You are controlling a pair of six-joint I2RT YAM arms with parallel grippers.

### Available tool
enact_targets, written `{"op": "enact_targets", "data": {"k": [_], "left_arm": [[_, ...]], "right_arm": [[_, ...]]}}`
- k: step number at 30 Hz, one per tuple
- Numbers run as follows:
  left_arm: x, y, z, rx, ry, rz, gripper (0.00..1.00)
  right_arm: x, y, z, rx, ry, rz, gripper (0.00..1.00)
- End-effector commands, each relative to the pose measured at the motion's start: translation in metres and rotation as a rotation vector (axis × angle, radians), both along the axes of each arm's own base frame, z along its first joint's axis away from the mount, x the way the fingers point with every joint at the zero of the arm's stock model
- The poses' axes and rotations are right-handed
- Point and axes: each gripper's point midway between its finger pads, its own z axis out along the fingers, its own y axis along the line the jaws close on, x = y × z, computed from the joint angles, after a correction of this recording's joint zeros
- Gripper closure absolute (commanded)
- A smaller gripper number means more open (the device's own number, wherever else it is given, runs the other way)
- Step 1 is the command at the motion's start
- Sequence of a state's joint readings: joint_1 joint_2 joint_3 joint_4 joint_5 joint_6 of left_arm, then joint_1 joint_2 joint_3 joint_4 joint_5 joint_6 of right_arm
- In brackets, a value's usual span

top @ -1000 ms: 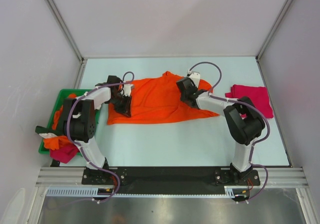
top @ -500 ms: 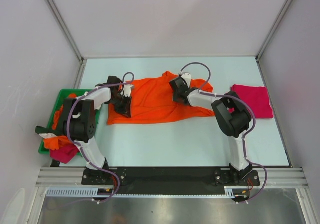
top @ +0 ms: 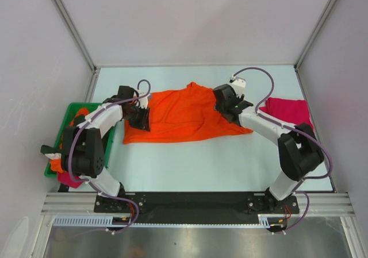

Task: Fold and stack the t-shirts
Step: Fold the flattened tshirt in 1/3 of the way

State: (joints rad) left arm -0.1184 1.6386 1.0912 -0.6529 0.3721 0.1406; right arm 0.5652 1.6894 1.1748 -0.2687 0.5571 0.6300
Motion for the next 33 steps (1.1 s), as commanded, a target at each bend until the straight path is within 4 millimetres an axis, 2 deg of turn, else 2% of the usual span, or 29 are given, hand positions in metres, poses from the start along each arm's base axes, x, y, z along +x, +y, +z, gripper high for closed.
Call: {"op": "enact_targets", "data": {"k": [1, 3, 7, 13, 16, 22, 23, 28, 33], "left_arm": [[-0.012, -0.005, -0.006, -0.021, 0.015, -0.011, 0.73], [-0.016, -0.004, -0.014, -0.012, 0.034, -0.008, 0.74], [-0.018, 0.000, -0.025, 0.010, 0.061, -0.004, 0.74], [-0.013, 0.005, -0.035, 0.043, 0.078, 0.010, 0.75], [-0.010, 0.012, -0.043, 0.085, 0.085, 0.020, 0.75], [-0.022, 0.028, -0.064, 0.177, 0.164, 0.012, 0.77], [-0.024, 0.030, -0.066, 0.183, 0.174, 0.006, 0.77], [-0.029, 0.031, -0.068, 0.188, 0.195, -0.003, 0.77], [-0.027, 0.030, -0.063, 0.185, 0.191, -0.008, 0.78]], "right_arm": [[-0.030, -0.027, -0.030, -0.052, 0.091, -0.082, 0.45], [-0.035, -0.028, -0.042, -0.039, 0.111, -0.088, 0.51], [-0.040, -0.027, -0.071, -0.059, 0.172, -0.089, 0.56], [-0.036, -0.025, -0.085, -0.072, 0.187, -0.090, 0.57], [-0.036, -0.031, -0.093, -0.079, 0.216, -0.123, 0.55], [-0.054, -0.056, -0.105, -0.113, 0.312, -0.201, 0.54], [-0.062, -0.061, -0.107, -0.122, 0.336, -0.215, 0.54], [-0.083, -0.076, -0.105, -0.109, 0.377, -0.265, 0.55], [-0.106, -0.082, -0.113, -0.104, 0.439, -0.288, 0.57]]}}
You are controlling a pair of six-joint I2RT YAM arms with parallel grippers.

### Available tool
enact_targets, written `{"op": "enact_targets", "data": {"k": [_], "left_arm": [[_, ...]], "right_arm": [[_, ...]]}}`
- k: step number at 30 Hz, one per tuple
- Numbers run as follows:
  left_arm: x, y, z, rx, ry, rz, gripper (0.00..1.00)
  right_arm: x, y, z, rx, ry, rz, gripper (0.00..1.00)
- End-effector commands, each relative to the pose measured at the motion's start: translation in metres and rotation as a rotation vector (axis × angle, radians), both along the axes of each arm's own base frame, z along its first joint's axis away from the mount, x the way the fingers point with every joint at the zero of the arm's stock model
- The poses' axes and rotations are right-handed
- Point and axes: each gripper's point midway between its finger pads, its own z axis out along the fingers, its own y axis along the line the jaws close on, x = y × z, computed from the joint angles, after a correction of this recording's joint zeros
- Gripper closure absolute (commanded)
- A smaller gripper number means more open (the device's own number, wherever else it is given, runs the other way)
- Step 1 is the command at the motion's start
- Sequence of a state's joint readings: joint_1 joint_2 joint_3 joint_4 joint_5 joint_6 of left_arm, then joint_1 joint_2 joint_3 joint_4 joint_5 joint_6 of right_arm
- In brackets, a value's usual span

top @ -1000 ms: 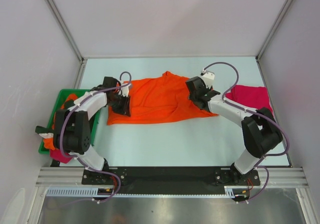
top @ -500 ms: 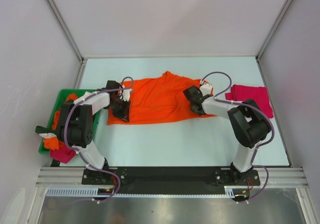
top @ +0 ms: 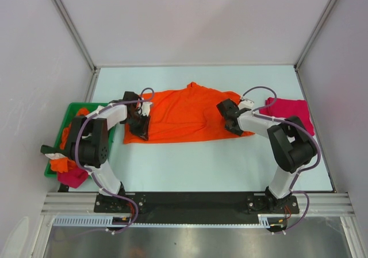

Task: Fold and stack the t-shirts
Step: Fold the flattened tshirt in 1/3 of the way

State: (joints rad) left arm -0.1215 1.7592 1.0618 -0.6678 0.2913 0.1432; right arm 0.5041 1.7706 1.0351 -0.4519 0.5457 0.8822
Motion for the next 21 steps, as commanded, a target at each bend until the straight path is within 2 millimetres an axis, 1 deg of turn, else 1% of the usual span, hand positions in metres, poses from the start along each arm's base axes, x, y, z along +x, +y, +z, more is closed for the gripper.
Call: {"op": "enact_targets", "data": {"k": [1, 7, 8, 11, 12, 13, 14, 15, 17, 18, 20, 21], "left_arm": [[-0.008, 0.015, -0.014, 0.085, 0.042, -0.035, 0.78], [-0.015, 0.015, -0.013, 0.081, 0.051, -0.053, 0.78], [-0.017, 0.015, -0.015, 0.080, 0.057, -0.056, 0.78], [-0.024, 0.016, -0.017, 0.080, 0.075, -0.066, 0.78], [-0.027, 0.015, -0.018, 0.078, 0.082, -0.070, 0.78], [-0.028, 0.015, -0.018, 0.075, 0.086, -0.070, 0.78], [-0.030, 0.015, -0.018, 0.073, 0.088, -0.074, 0.78], [-0.031, 0.015, -0.017, 0.070, 0.088, -0.076, 0.78], [-0.034, 0.014, -0.015, 0.066, 0.087, -0.081, 0.78], [-0.034, 0.014, -0.013, 0.063, 0.080, -0.084, 0.77], [-0.033, 0.012, -0.011, 0.052, 0.069, -0.090, 0.77], [-0.030, 0.011, -0.006, 0.044, 0.050, -0.090, 0.76]], "right_arm": [[-0.047, -0.027, -0.014, -0.064, 0.149, -0.051, 0.58], [-0.073, -0.039, -0.020, -0.071, 0.197, -0.086, 0.57], [-0.077, -0.041, -0.017, -0.067, 0.191, -0.093, 0.56], [-0.092, -0.052, -0.019, -0.066, 0.209, -0.124, 0.55], [-0.093, -0.053, -0.016, -0.057, 0.200, -0.131, 0.55], [-0.100, -0.058, -0.018, -0.066, 0.214, -0.139, 0.54], [-0.103, -0.059, -0.016, -0.068, 0.213, -0.145, 0.53], [-0.104, -0.061, -0.014, -0.065, 0.206, -0.149, 0.53], [-0.109, -0.064, -0.014, -0.068, 0.209, -0.152, 0.52], [-0.108, -0.064, -0.013, -0.062, 0.199, -0.151, 0.51], [-0.096, -0.059, -0.008, -0.055, 0.155, -0.116, 0.47], [-0.089, -0.056, -0.005, -0.052, 0.133, -0.093, 0.45]]}}
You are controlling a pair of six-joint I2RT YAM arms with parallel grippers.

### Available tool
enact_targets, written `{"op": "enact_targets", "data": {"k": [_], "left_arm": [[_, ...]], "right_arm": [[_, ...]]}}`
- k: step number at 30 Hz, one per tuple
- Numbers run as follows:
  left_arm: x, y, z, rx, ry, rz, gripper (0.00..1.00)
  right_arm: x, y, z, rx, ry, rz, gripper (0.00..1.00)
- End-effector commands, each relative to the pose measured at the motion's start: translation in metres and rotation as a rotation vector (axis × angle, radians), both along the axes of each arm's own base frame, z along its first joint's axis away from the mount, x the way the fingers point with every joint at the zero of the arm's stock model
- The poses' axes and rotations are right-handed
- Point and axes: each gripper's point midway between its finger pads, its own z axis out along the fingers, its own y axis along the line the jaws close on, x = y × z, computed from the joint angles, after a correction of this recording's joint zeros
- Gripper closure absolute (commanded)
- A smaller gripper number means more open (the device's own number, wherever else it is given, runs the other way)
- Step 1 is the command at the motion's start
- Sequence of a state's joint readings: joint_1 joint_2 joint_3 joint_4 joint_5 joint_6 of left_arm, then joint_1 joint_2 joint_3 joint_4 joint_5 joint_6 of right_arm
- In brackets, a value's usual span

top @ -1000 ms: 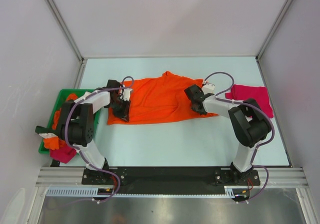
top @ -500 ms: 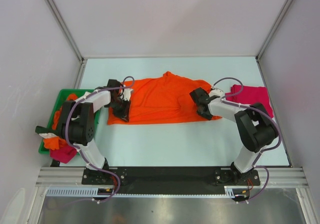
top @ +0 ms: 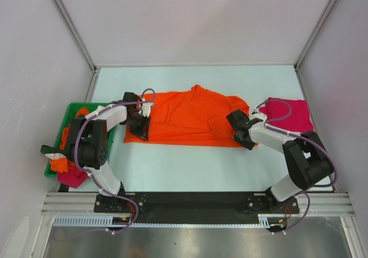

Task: Fold and stack the t-shirts
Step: Fold the flattened tshirt in 1/3 of the way

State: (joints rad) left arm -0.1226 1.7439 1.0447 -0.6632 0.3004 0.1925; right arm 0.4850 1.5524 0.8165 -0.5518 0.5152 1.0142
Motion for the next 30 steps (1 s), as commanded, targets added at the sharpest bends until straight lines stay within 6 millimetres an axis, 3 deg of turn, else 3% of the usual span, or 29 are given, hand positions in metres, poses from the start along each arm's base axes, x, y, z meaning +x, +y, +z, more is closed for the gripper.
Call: {"op": "enact_targets", "data": {"k": [1, 5, 6, 7, 8, 9, 11, 12, 13, 14, 15, 16, 17, 18, 19, 20, 21, 22, 24, 30], "left_arm": [[-0.020, 0.008, 0.001, 0.032, 0.039, -0.038, 0.76], [0.017, -0.004, 0.048, -0.024, -0.134, -0.030, 0.70], [0.029, -0.005, 0.061, -0.032, -0.185, -0.022, 0.69], [0.047, -0.008, 0.085, -0.047, -0.259, -0.006, 0.68], [0.058, -0.006, 0.097, -0.053, -0.293, 0.011, 0.66], [0.068, -0.007, 0.107, -0.062, -0.319, 0.039, 0.66], [0.094, -0.003, 0.129, -0.081, -0.374, 0.080, 0.66], [0.102, -0.002, 0.134, -0.089, -0.378, 0.103, 0.66], [0.116, -0.001, 0.139, -0.092, -0.390, 0.115, 0.67], [0.123, 0.002, 0.141, -0.098, -0.393, 0.130, 0.67], [0.130, 0.004, 0.141, -0.100, -0.390, 0.149, 0.67], [0.142, 0.006, 0.150, -0.096, -0.419, 0.165, 0.66], [0.151, 0.009, 0.136, -0.084, -0.389, 0.180, 0.66], [0.157, 0.011, 0.134, -0.076, -0.384, 0.190, 0.66], [0.169, 0.012, 0.141, -0.070, -0.407, 0.198, 0.67], [0.175, 0.014, 0.124, -0.055, -0.367, 0.208, 0.67], [0.185, 0.016, 0.129, -0.049, -0.386, 0.217, 0.67], [0.189, 0.018, 0.123, -0.042, -0.376, 0.225, 0.68], [0.197, 0.020, 0.107, -0.027, -0.353, 0.231, 0.68], [0.225, 0.026, 0.099, 0.005, -0.363, 0.254, 0.68]], "right_arm": [[-0.007, -0.012, 0.005, -0.066, 0.023, 0.053, 0.43], [0.048, 0.015, 0.051, -0.032, -0.132, 0.165, 0.31], [0.071, 0.023, 0.079, -0.033, -0.199, 0.190, 0.31], [0.084, 0.025, 0.085, -0.045, -0.217, 0.197, 0.30], [0.095, 0.022, 0.093, -0.051, -0.235, 0.189, 0.30], [0.115, 0.026, 0.115, -0.057, -0.282, 0.210, 0.30], [0.140, 0.023, 0.116, -0.073, -0.281, 0.207, 0.31], [0.157, 0.025, 0.133, -0.068, -0.317, 0.208, 0.31], [0.168, 0.025, 0.136, -0.076, -0.319, 0.225, 0.32], [0.180, 0.019, 0.119, -0.092, -0.277, 0.219, 0.32], [0.189, 0.018, 0.119, -0.093, -0.276, 0.218, 0.32], [0.207, 0.025, 0.130, -0.070, -0.305, 0.236, 0.32], [0.216, 0.024, 0.126, -0.060, -0.297, 0.230, 0.32], [0.224, 0.021, 0.106, -0.060, -0.250, 0.227, 0.33], [0.238, 0.024, 0.115, -0.042, -0.280, 0.229, 0.33], [0.245, 0.025, 0.112, -0.036, -0.274, 0.231, 0.34], [0.252, 0.024, 0.095, -0.035, -0.251, 0.235, 0.34], [0.262, 0.026, 0.104, -0.028, -0.275, 0.244, 0.35], [0.270, 0.029, 0.087, -0.021, -0.248, 0.255, 0.36], [0.301, 0.040, 0.098, -0.007, -0.303, 0.303, 0.37]]}}
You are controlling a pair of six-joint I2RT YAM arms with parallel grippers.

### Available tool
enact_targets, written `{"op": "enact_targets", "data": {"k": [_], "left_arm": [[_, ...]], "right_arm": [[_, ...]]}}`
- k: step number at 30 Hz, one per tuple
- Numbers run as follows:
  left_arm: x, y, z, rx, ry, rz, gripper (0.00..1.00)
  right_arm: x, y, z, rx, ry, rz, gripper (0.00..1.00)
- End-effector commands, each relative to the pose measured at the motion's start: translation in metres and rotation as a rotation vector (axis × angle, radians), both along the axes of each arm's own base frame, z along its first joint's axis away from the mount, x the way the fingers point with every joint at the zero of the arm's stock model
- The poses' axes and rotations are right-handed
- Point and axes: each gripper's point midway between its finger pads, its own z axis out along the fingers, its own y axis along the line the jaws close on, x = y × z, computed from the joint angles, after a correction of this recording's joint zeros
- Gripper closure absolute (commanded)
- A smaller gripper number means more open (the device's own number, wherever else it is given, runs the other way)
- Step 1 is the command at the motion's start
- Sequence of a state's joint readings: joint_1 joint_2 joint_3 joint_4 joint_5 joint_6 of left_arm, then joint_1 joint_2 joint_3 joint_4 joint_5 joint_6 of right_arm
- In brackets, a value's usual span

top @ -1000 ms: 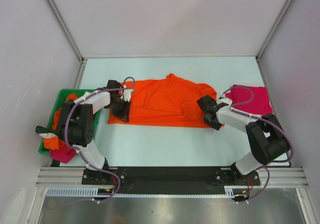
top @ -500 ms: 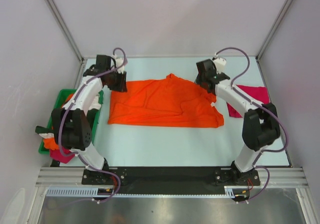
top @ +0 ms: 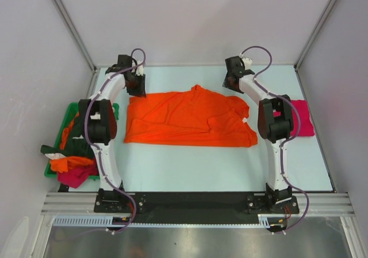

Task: Fold and stack the t-shirts
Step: Fold the flattened tshirt in 1/3 of the way, then grap the side of the flattened tshirt furthest away from the robot with both arms

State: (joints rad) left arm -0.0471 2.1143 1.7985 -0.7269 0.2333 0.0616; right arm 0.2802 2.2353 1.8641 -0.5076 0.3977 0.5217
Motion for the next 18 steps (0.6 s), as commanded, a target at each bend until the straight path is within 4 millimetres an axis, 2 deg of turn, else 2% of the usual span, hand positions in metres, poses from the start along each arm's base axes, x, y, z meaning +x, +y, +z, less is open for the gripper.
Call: {"op": "enact_targets", "data": {"k": [1, 3, 4, 6, 7, 10, 13, 14, 16, 18], "left_arm": [[0.032, 0.007, 0.030, 0.018, -0.090, 0.040, 0.68], [0.035, 0.007, 0.029, 0.024, -0.085, 0.040, 0.68], [0.037, 0.007, 0.027, 0.023, -0.085, 0.039, 0.68], [0.037, 0.007, 0.024, 0.023, -0.079, 0.039, 0.68], [0.037, 0.006, 0.022, 0.018, -0.074, 0.036, 0.68], [0.033, 0.004, 0.017, 0.009, -0.057, 0.035, 0.68], [0.026, 0.000, 0.014, -0.014, -0.041, 0.025, 0.68], [0.024, -0.001, 0.013, -0.017, -0.037, 0.020, 0.68], [0.021, 0.000, 0.011, -0.014, -0.033, 0.019, 0.68], [0.019, 0.001, 0.009, -0.006, -0.028, 0.017, 0.68]], "right_arm": [[0.029, 0.014, 0.029, 0.021, -0.075, 0.066, 0.37], [0.036, 0.015, 0.031, 0.019, -0.081, 0.072, 0.37], [0.038, 0.015, 0.022, 0.018, -0.065, 0.073, 0.36], [0.043, 0.012, 0.020, 0.038, -0.060, 0.073, 0.36], [0.045, 0.009, 0.012, 0.043, -0.046, 0.069, 0.36], [0.051, 0.015, 0.007, 0.069, -0.052, 0.088, 0.36], [0.058, 0.034, 0.007, 0.110, -0.074, 0.154, 0.37], [0.059, 0.047, 0.003, 0.140, -0.072, 0.195, 0.37], [0.057, 0.061, 0.003, 0.139, -0.077, 0.236, 0.37], [0.055, 0.082, 0.009, 0.134, -0.101, 0.281, 0.37]]}}
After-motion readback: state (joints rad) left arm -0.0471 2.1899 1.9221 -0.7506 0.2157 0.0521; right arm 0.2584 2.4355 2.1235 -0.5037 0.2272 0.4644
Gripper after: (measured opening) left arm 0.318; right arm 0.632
